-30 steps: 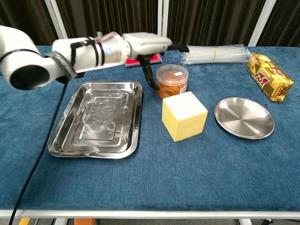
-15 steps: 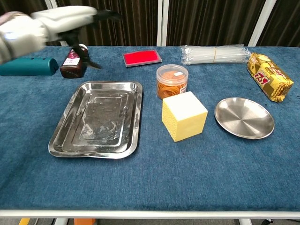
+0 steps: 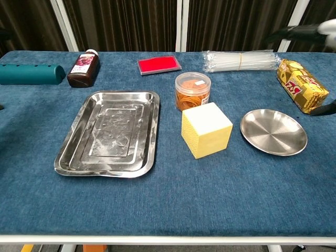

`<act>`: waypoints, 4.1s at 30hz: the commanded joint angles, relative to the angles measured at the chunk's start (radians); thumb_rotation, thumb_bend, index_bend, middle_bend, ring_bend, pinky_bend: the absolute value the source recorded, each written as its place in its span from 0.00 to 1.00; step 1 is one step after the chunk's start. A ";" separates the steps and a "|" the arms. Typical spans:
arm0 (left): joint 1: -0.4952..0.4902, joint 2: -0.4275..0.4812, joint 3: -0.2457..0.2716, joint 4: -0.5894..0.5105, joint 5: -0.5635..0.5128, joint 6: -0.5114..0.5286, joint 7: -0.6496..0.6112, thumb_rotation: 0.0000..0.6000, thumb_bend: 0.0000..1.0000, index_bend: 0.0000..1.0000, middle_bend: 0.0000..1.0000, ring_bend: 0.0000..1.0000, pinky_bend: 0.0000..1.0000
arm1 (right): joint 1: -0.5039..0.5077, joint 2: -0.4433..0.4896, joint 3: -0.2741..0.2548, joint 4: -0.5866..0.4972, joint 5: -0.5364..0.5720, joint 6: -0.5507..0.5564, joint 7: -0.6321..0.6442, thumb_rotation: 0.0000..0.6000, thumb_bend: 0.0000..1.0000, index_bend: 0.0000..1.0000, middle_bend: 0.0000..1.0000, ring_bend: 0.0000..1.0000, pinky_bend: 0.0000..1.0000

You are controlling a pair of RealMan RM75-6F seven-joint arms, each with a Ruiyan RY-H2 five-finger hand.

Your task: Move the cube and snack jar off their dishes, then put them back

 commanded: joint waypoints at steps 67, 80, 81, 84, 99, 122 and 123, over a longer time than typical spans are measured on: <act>0.151 -0.024 -0.069 0.121 0.098 -0.065 -0.098 1.00 0.00 0.06 0.04 0.01 0.16 | 0.070 -0.270 -0.088 0.303 0.305 0.121 -0.030 1.00 0.14 0.41 0.42 0.32 0.00; 0.146 -0.031 -0.083 0.134 0.099 -0.082 -0.111 1.00 0.00 0.06 0.04 0.01 0.16 | 0.056 -0.236 -0.076 0.297 0.214 0.095 0.104 1.00 0.00 0.00 0.01 0.00 0.00; 0.141 -0.028 -0.087 0.132 0.101 -0.086 -0.114 1.00 0.00 0.06 0.04 0.01 0.16 | 0.051 -0.225 -0.072 0.284 0.206 0.107 0.111 1.00 0.00 0.00 0.01 0.00 0.00; 0.102 -0.015 -0.113 0.120 0.118 -0.110 -0.118 1.00 0.00 0.06 0.04 0.01 0.16 | 0.021 -0.175 -0.058 0.229 0.168 0.178 0.132 1.00 0.00 0.00 0.00 0.00 0.00; -0.318 -0.188 -0.282 0.253 0.124 -0.499 -0.202 1.00 0.00 0.06 0.04 0.01 0.16 | -0.244 0.055 -0.007 0.171 0.163 0.496 0.432 1.00 0.00 0.00 0.00 0.00 0.00; -0.742 -0.469 -0.286 0.721 0.134 -0.826 -0.377 1.00 0.00 0.06 0.04 0.00 0.16 | -0.267 0.032 0.041 0.270 0.169 0.427 0.527 1.00 0.00 0.00 0.00 0.00 0.00; -0.751 -0.476 -0.284 0.735 0.137 -0.828 -0.383 1.00 0.00 0.06 0.04 0.00 0.16 | -0.268 0.031 0.043 0.275 0.171 0.424 0.532 1.00 0.00 0.00 0.00 0.00 0.00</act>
